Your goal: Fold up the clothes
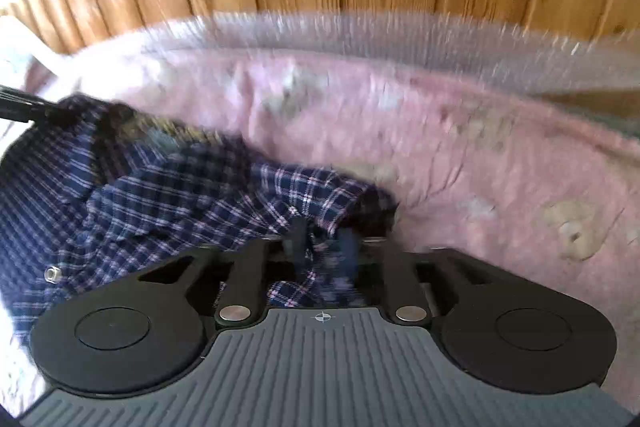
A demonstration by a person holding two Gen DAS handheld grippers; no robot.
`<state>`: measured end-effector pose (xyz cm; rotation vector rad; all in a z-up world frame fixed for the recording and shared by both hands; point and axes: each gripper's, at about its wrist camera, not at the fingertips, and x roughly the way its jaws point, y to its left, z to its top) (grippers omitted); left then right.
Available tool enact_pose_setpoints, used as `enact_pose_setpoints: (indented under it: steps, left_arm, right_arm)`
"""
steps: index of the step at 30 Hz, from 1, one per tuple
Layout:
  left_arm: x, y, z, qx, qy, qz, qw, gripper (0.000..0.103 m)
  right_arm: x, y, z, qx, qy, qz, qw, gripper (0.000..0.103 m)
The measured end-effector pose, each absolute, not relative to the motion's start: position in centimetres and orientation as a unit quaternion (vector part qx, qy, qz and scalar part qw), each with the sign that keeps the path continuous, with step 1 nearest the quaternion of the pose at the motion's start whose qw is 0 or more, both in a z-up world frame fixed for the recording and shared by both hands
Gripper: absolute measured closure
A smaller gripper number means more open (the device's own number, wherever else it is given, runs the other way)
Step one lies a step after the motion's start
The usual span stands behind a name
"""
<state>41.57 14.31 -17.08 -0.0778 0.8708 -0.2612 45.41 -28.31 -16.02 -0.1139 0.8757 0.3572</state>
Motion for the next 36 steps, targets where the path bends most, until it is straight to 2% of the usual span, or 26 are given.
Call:
enact_pose_setpoints:
  steps: [4,6,7,8,9,12,13,14,15,16,17,19,21,22,25,26,27,28,29,30,31,33,35,36]
  left_arm:
    - [36.8,16.0,-12.5,-0.052,0.361,-0.152,0.919,0.072]
    - [35.0,15.6,-12.8,-0.055,0.369,-0.173,0.912,0.071]
    - [34.5,15.3,-13.8,-0.052,0.384,-0.176,0.905,0.071]
    - [34.0,14.9,-14.8,-0.049,0.398,-0.18,0.898,0.069]
    - [33.5,14.6,-15.7,-0.046,0.413,-0.183,0.891,0.069]
    - [32.0,13.5,-18.6,-0.037,0.456,-0.192,0.869,0.073]
    - [31.6,13.3,-19.2,-0.037,0.466,-0.193,0.863,0.073]
    - [31.4,13.6,-18.3,-0.052,0.459,-0.189,0.867,0.068]
    - [31.0,14.0,-17.1,-0.069,0.444,-0.19,0.873,0.056]
    - [30.5,14.3,-16.3,-0.08,0.431,-0.191,0.878,0.049]
    - [30.4,14.2,-16.4,-0.077,0.436,-0.184,0.877,0.04]
    - [30.2,14.0,-16.5,-0.072,0.447,-0.17,0.875,0.04]
    - [30.0,13.8,-16.7,-0.067,0.457,-0.157,0.873,0.048]
    - [29.9,13.7,-16.7,-0.064,0.462,-0.15,0.872,0.048]
    - [29.6,13.4,-16.8,-0.06,0.474,-0.131,0.869,0.043]
    - [29.1,13.4,-16.2,-0.071,0.466,-0.133,0.872,0.033]
    - [28.8,13.4,-15.9,-0.078,0.463,-0.132,0.873,0.022]
    - [28.7,12.9,-16.9,-0.066,0.481,-0.116,0.866,0.017]
    - [28.6,12.5,-17.8,-0.053,0.5,-0.101,0.859,0.014]
    - [28.6,12.1,-18.7,-0.04,0.517,-0.085,0.851,0.014]
    - [28.5,11.7,-19.5,-0.03,0.532,-0.071,0.843,0.014]
    - [28.1,11.2,-19.0,-0.027,0.529,-0.051,0.847,0.013]
    - [27.5,10.5,-17.0,-0.032,0.524,-0.04,0.85,0.012]
    - [27.0,10.0,-15.6,-0.037,0.514,-0.041,0.856,0.007]
  right_arm:
    - [39.9,-30.5,-9.3,0.002,0.333,0.133,0.933,0.057]
    - [36.1,-30.1,-7.7,0.016,0.322,0.169,0.931,0.059]
    - [34.9,-29.5,-8.2,0.019,0.339,0.191,0.921,0.062]
    - [34.0,-28.6,-9.7,0.011,0.362,0.206,0.909,0.07]
    - [33.2,-27.7,-11.2,0.001,0.385,0.218,0.897,0.073]
    - [32.2,-27.3,-17.2,-0.037,0.44,0.182,0.879,0.074]
    - [32.2,-27.7,-16.9,-0.021,0.443,0.177,0.879,0.074]
    - [32.1,-28.0,-16.4,-0.002,0.444,0.174,0.879,0.072]
    - [32.0,-28.0,-15.1,0.004,0.427,0.179,0.886,0.072]
    - [31.9,-27.9,-13.6,0.009,0.407,0.186,0.894,0.072]
    - [32.3,-27.9,-12.7,0.003,0.392,0.189,0.9,0.067]
    - [33.6,-28.2,-11.8,-0.007,0.375,0.185,0.909,0.066]
    - [36.4,-29.2,-14.4,-0.007,0.41,0.165,0.897,0.066]
    - [37.7,-29.5,-16.5,-0.012,0.448,0.152,0.881,0.069]
    - [37.7,-29.5,-16.5,0.001,0.454,0.143,0.88,0.067]
    - [36.3,-29.3,-15.7,0.015,0.438,0.151,0.886,0.065]
    - [34.8,-29.2,-14.8,0.03,0.42,0.159,0.893,0.049]
    - [33.3,-29.0,-14.0,0.046,0.402,0.168,0.899,0.04]
    - [32.3,-28.6,-14.6,0.055,0.406,0.171,0.896,0.025]
    - [31.2,-28.1,-15.4,0.063,0.414,0.173,0.892,0.019]
    - [30.9,-27.3,-17.6,0.05,0.442,0.169,0.879,0.018]
    - [29.8,-25.5,-19.7,-0.012,0.435,0.163,0.886,0.015]
    - [29.3,-23.8,-18.1,-0.051,0.451,0.144,0.879,0.022]
    - [29.0,-23.4,-16.7,-0.048,0.448,0.135,0.882,0.017]
